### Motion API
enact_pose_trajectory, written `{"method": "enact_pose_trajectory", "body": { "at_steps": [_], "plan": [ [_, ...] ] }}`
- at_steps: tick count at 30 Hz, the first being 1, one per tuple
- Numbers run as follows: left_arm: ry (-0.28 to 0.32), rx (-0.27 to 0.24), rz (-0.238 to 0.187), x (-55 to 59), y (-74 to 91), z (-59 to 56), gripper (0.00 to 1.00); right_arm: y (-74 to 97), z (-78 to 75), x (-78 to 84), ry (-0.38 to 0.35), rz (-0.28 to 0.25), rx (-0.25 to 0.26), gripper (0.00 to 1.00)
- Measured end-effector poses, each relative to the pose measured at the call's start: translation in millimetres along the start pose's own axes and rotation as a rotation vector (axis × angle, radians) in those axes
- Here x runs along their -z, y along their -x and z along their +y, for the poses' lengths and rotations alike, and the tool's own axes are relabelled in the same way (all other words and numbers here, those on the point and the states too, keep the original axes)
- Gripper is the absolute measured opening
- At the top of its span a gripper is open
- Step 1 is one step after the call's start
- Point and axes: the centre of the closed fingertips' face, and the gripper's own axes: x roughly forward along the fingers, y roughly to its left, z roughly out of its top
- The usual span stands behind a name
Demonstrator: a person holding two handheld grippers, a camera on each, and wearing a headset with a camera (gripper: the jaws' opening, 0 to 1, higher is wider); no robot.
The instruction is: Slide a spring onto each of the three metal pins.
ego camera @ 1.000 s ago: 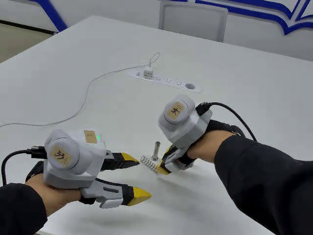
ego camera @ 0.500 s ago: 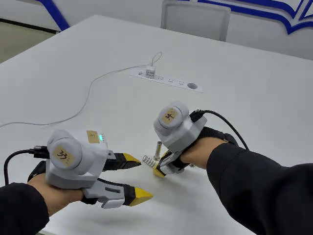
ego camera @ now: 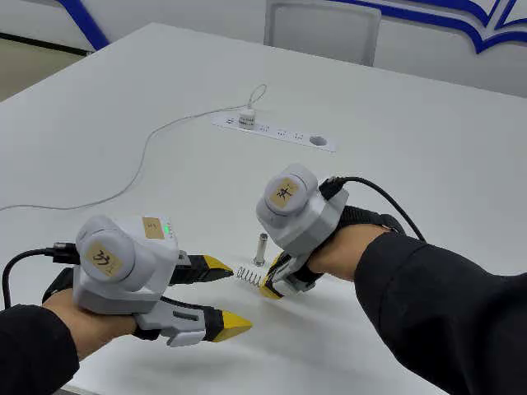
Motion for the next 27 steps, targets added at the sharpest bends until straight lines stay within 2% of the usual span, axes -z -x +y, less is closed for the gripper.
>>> {"method": "enact_pose_trajectory", "body": {
  "at_steps": [8,15,24,27],
  "plan": [
    [-0.020,0.013,0.013,0.7,-2.0,-3.5,0.43,16.1,21.7,8.5,0.078,0.018,-0.042,0.12],
    [-0.048,0.027,0.019,0.9,-3.0,-7.6,0.39,25.4,41.0,2.4,0.154,-0.002,-0.077,0.12],
    [-0.099,0.069,0.027,1.9,-4.3,-17.7,0.24,34.2,56.1,-5.1,0.236,-0.029,-0.105,0.12],
    [-0.115,0.082,0.027,1.4,-4.7,-20.7,0.18,34.4,57.7,-3.3,0.251,-0.021,-0.113,0.12]
  ]
}}
